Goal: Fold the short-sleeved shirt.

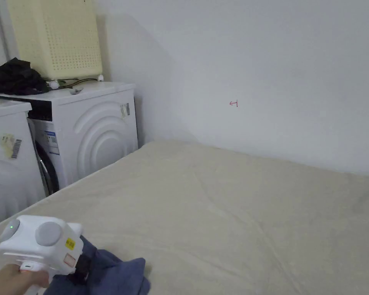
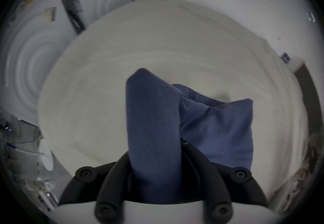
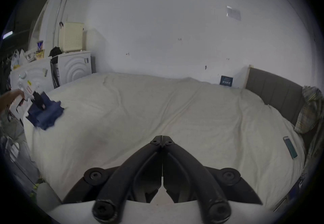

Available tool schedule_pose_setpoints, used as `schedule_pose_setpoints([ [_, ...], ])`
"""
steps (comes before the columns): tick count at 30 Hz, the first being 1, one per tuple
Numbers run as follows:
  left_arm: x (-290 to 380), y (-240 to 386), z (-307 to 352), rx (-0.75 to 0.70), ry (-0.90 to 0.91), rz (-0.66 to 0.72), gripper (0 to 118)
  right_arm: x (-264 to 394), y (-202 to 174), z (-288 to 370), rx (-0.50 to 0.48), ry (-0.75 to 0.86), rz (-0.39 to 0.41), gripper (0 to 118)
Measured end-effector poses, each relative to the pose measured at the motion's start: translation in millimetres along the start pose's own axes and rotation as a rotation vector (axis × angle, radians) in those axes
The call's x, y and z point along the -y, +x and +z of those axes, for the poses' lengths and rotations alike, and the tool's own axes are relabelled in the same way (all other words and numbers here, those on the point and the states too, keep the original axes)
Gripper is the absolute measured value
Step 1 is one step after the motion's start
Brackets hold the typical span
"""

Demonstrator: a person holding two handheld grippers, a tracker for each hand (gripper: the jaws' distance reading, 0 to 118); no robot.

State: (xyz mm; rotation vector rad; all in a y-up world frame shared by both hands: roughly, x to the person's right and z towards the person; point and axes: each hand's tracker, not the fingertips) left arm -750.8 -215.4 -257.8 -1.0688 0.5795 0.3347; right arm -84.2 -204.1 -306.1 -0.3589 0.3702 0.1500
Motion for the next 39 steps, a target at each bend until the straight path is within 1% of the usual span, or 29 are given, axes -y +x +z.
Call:
schedule_pose_setpoints([
  [4,-12.1,-22.9,-4.6,-0.133,0.092,0.073,20,1.2,-5.3,-3.9,0.035,-0.001,0.041,0],
  [6,-16.9,-29.0,-12.4,-0.217,0.104,0.035,20,0.9,-5.4,-9.8,0.048,-0.02,0.072,0],
  [8,-20.9,-39.8,-20.4,-0.215,0.062,0.017,20,1.0,-3.8,-13.8,0.06,-0.031,0.07,0],
  [9,-21.2,-46.7,-21.1,-0.178,0.077,0.059,21,0.4,-1.9,-13.7,0.065,-0.035,0.057,0],
  [10,-19.2,-50.1,-18.6,-0.132,0.06,0.111,27,-0.1,0.6,-14.7,0.065,-0.037,0.042,0],
  [11,-13.3,-49.6,-15.6,-0.135,0.074,0.147,47,-0.4,2.8,-15.5,0.063,-0.042,0.036,0],
  [12,-11.5,-49.7,-13.3,-0.179,0.096,0.142,89,-0.6,3.9,-16.1,0.067,-0.045,0.034,0],
  [13,-8.4,-50.3,-8.4,-0.201,0.11,0.144,115,-1.2,5.6,-16.6,0.063,-0.053,0.035,0],
  [14,-6.9,-51.9,-3.2,-0.194,0.128,0.162,118,-0.4,6.4,-16.3,0.063,-0.054,0.037,0],
  [15,-3.7,-52.4,7.7,-0.131,0.143,0.2,117,0.3,6.9,-15.9,0.069,-0.054,0.037,0],
  [16,-0.4,-53.3,19.4,-0.056,0.202,0.228,117,0.5,9.0,-16.0,0.065,-0.057,0.036,0],
  [18,8.5,-48.1,37.5,0.019,0.236,0.295,117,1.8,11.5,-15.6,0.063,-0.059,0.023,0],
  [20,16.8,-37.4,54.6,0.081,0.316,0.289,117,2.0,14.3,-13.0,0.058,-0.057,0.006,0],
  [21,24.7,-25.1,66.7,0.093,0.332,0.29,111,1.7,16.2,-10.9,0.055,-0.052,0.0,0],
  [22,31.7,-13.4,76.6,0.136,0.359,0.275,96,1.2,17.7,-9.4,0.051,-0.05,-0.003,0],
  [23,36.1,-3.1,84.8,0.167,0.36,0.26,71,-0.1,19.2,-7.1,0.052,-0.043,-0.005,0],
  [24,47.8,15.1,98.4,0.174,0.391,0.211,63,-2.4,21.8,-4.0,0.048,-0.031,-0.009,0],
  [25,60.4,34.6,111.6,0.14,0.455,0.158,54,-5.8,24.4,-0.8,0.049,-0.016,-0.014,0],
  [26,73.9,57.4,122.6,0.081,0.48,0.117,54,-10.1,27.1,2.4,0.05,0.0,-0.018,0],
  [27,84.2,73.3,127.7,0.042,0.507,0.047,30,-14.6,31.4,7.3,0.041,0.032,-0.028,0],
  [29,106.4,113.1,146.7,0.059,0.511,-0.03,17,-22.1,38.7,15.4,0.05,0.054,-0.037,0],
  [30,120.1,134.4,157.5,0.066,0.571,-0.07,3,-25.1,43.7,19.8,0.035,0.069,-0.05,0],
  [32,142.2,173.3,175.3,-0.008,0.633,-0.113,0,-30.2,52.1,28.8,0.026,0.093,-0.071,0],
  [33,155.0,191.7,187.3,-0.013,0.68,-0.115,0,-34.3,57.3,31.9,0.0,0.094,-0.058,0],
  [34,163.3,201.1,192.3,0.005,0.688,-0.152,0,-36.7,62.1,35.5,-0.011,0.123,-0.036,0],
  [35,173.0,212.5,200.7,0.035,0.701,-0.169,0,-39.6,65.9,38.4,0.014,0.14,-0.002,0],
  [36,182.1,224.9,211.2,0.059,0.726,-0.104,0,-43.3,70.2,41.6,0.026,0.134,0.003,0],
  [38,197.9,246.3,230.0,0.174,0.746,-0.129,0,-49.3,81.8,49.0,0.017,0.144,-0.038,0],
  [39,206.3,261.4,239.8,0.159,0.768,-0.116,0,-50.9,88.3,54.0,0.002,0.148,-0.077,0],
])
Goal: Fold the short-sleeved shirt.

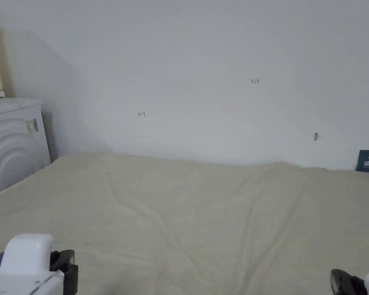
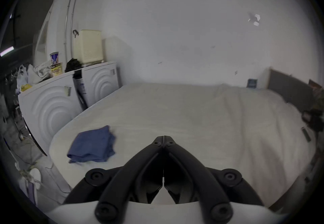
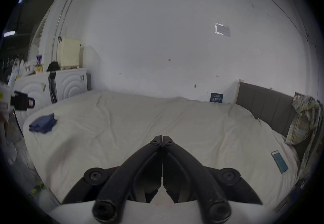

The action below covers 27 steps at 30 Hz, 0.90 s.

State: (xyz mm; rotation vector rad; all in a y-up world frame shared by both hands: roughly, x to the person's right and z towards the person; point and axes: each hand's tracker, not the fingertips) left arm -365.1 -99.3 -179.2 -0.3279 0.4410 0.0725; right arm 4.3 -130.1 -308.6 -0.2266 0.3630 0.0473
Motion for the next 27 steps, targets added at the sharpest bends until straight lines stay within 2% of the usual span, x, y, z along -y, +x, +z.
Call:
schedule_pose_setpoints([
  [1,-1.1,16.4,7.1,-0.002,0.022,-0.051,0,-1.7,6.4,6.1,-0.025,0.02,-0.029,0],
  [3,-1.4,47.7,17.5,-0.052,0.041,-0.068,0,-1.9,13.0,16.5,0.002,0.041,-0.027,0],
  [7,-1.2,90.5,42.4,0.117,0.095,0.023,0,-9.9,22.3,31.6,0.049,0.066,-0.001,0],
  [11,-3.1,129.8,57.7,0.063,0.117,-0.053,0,-18.5,38.3,45.6,0.041,0.117,-0.099,0],
  [14,-8.1,137.6,66.6,0.149,0.145,0.045,0,-21.8,43.1,51.6,0.064,0.128,-0.078,2],
  [15,-10.6,138.2,68.8,0.179,0.144,0.053,0,-22.9,43.4,52.8,0.078,0.132,-0.069,5],
  [17,-12.1,147.1,73.7,0.147,0.182,0.022,0,-24.0,46.9,57.7,0.072,0.145,-0.067,8],
  [19,-14.4,151.1,76.7,0.116,0.214,-0.019,0,-27.3,48.5,59.8,0.062,0.148,-0.076,35],
  [20,-14.9,151.0,77.2,0.127,0.213,-0.012,0,-30.1,49.1,59.5,0.057,0.141,-0.084,55],
  [21,-17.2,148.5,78.4,0.132,0.206,-0.002,4,-32.6,49.6,58.5,0.06,0.134,-0.092,81],
  [22,-17.7,147.1,79.2,0.144,0.194,0.019,20,-35.2,49.6,57.4,0.062,0.129,-0.1,94],
  [23,-19.0,146.6,78.6,0.157,0.178,0.019,49,-37.7,50.3,58.3,0.081,0.133,-0.112,97],
  [24,-19.8,148.3,77.2,0.154,0.168,0.018,93,-40.3,50.7,58.9,0.09,0.134,-0.128,97],
  [25,-18.3,149.3,76.7,0.146,0.171,0.008,115,-44.1,52.7,58.5,0.081,0.122,-0.142,97],
  [27,-18.5,151.1,81.7,0.094,0.162,-0.027,118,-48.9,55.2,56.4,0.068,0.099,-0.169,97],
])
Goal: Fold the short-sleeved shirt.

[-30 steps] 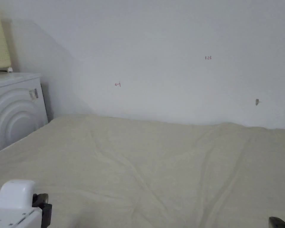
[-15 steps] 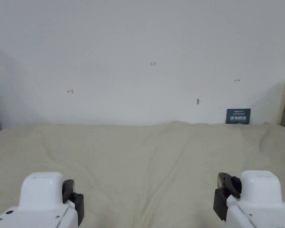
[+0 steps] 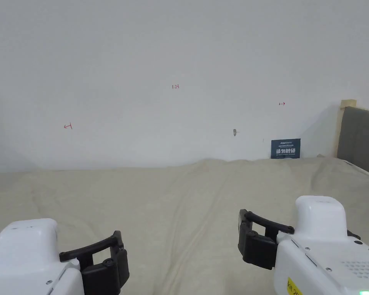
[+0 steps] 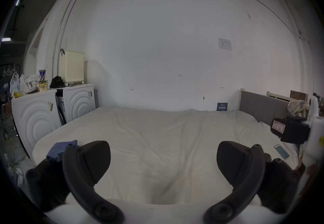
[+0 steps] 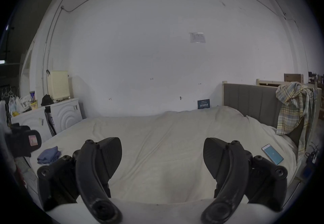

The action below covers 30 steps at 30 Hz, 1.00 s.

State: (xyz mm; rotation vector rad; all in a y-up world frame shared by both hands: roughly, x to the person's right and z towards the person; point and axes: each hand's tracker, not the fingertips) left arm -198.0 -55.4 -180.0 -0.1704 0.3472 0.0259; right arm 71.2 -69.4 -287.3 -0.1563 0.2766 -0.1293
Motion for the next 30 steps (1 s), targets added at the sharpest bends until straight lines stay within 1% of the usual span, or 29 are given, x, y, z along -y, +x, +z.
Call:
schedule_pose_setpoints([
  [1,0.3,0.7,-0.4,0.022,0.021,-0.002,118,-2.2,1.3,-0.6,-0.018,-0.022,-0.015,97],
  [4,-3.4,1.7,-0.9,0.03,0.004,-0.011,118,-8.7,5.1,-7.8,-0.082,-0.123,-0.036,97],
  [5,-7.3,3.3,-1.3,0.029,-0.003,-0.012,118,-9.9,5.7,-8.8,-0.083,-0.137,-0.041,97],
  [7,-7.9,4.0,-0.9,0.031,0.003,-0.01,118,-10.0,3.9,-7.7,-0.063,-0.112,-0.012,97],
  [10,-11.6,5.5,-0.2,0.036,0.002,-0.009,118,-11.3,-1.7,-2.3,0.005,-0.064,0.078,97],
  [12,-12.9,8.8,-2.9,0.014,0.013,0.01,118,-8.4,-5.2,2.3,0.033,-0.011,0.08,97],
  [13,-14.3,8.1,-4.2,0.029,0.003,0.017,118,-7.8,-7.1,3.8,0.035,-0.003,0.089,97],
  [16,-15.4,9.2,-3.7,0.06,-0.016,0.032,118,-7.3,-9.7,8.9,0.031,0.0,0.094,97],
  [18,-15.6,13.0,-1.3,0.053,-0.007,0.024,118,-7.3,-10.4,10.3,0.015,-0.005,0.087,97],
  [22,-16.8,17.3,-2.4,0.052,-0.003,0.013,118,-9.0,-13.9,10.2,0.015,-0.026,0.085,97],
  [23,-16.3,17.7,-3.5,0.053,-0.005,0.017,118,-10.0,-13.8,10.9,0.008,-0.03,0.076,97],
  [25,-16.2,16.0,-5.9,0.057,-0.017,0.026,118,-13.0,-12.5,9.5,-0.038,-0.037,0.052,97],
  [26,-16.0,16.4,-6.1,0.058,-0.019,0.025,118,-13.2,-12.9,8.6,-0.033,-0.035,0.062,97],
  [28,-16.1,19.2,-5.2,0.051,-0.016,0.017,118,-12.2,-14.7,6.8,-0.015,-0.029,0.113,97],
  [29,-16.8,18.0,-4.9,0.055,-0.012,0.008,118,-10.5,-13.7,7.6,-0.032,-0.003,0.116,97],
  [30,-18.2,19.4,-4.6,0.055,-0.014,0.002,118,-11.2,-13.8,7.8,-0.026,-0.006,0.115,97],
])
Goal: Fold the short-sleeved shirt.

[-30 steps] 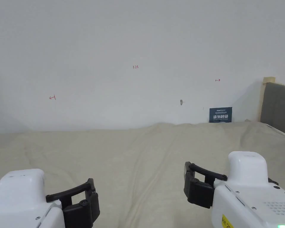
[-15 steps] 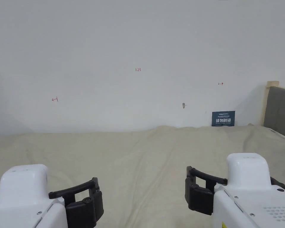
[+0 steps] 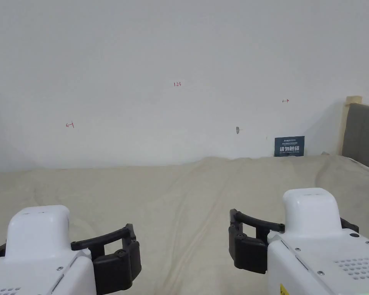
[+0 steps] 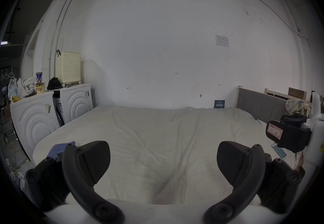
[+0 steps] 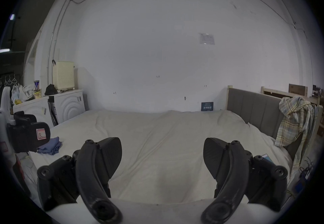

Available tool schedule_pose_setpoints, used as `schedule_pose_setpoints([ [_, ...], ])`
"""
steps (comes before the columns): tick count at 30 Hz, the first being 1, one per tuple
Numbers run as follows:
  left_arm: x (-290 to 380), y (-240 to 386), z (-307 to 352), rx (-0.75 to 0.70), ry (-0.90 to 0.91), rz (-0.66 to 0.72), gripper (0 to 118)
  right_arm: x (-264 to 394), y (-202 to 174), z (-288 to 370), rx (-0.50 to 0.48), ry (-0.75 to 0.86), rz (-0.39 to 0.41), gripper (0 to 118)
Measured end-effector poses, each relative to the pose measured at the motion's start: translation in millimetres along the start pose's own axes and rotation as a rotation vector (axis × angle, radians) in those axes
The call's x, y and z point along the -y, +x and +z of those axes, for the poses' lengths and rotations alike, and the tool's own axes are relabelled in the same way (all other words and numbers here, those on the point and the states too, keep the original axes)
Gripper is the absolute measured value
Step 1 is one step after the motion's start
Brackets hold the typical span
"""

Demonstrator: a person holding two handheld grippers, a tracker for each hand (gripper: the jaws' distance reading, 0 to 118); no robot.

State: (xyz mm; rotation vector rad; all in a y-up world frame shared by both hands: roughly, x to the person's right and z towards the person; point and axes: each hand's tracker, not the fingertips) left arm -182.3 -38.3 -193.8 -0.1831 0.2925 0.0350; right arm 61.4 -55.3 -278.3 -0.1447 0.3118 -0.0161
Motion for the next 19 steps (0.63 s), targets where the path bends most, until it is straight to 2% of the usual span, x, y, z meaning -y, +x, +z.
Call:
schedule_pose_setpoints([
  [4,-0.7,0.6,0.2,0.011,0.007,0.008,118,1.8,-2.1,5.0,0.068,0.043,-0.002,97],
  [7,0.8,-1.3,0.4,0.018,0.006,0.019,118,7.8,1.5,9.7,0.065,0.077,-0.015,97],
  [11,4.7,-3.1,-0.2,0.007,-0.008,0.012,118,15.7,7.0,10.8,0.041,0.065,0.007,97],
  [14,8.5,-3.9,-1.1,-0.001,-0.003,0.004,118,19.3,2.9,10.3,0.087,0.078,0.041,97],
  [17,13.0,-7.0,-5.6,-0.008,0.032,0.007,118,19.4,1.2,12.0,0.094,0.1,0.029,97],
  [19,13.7,-9.7,-7.9,-0.011,0.008,0.014,118,18.5,3.6,12.3,0.058,0.102,0.007,97],
])
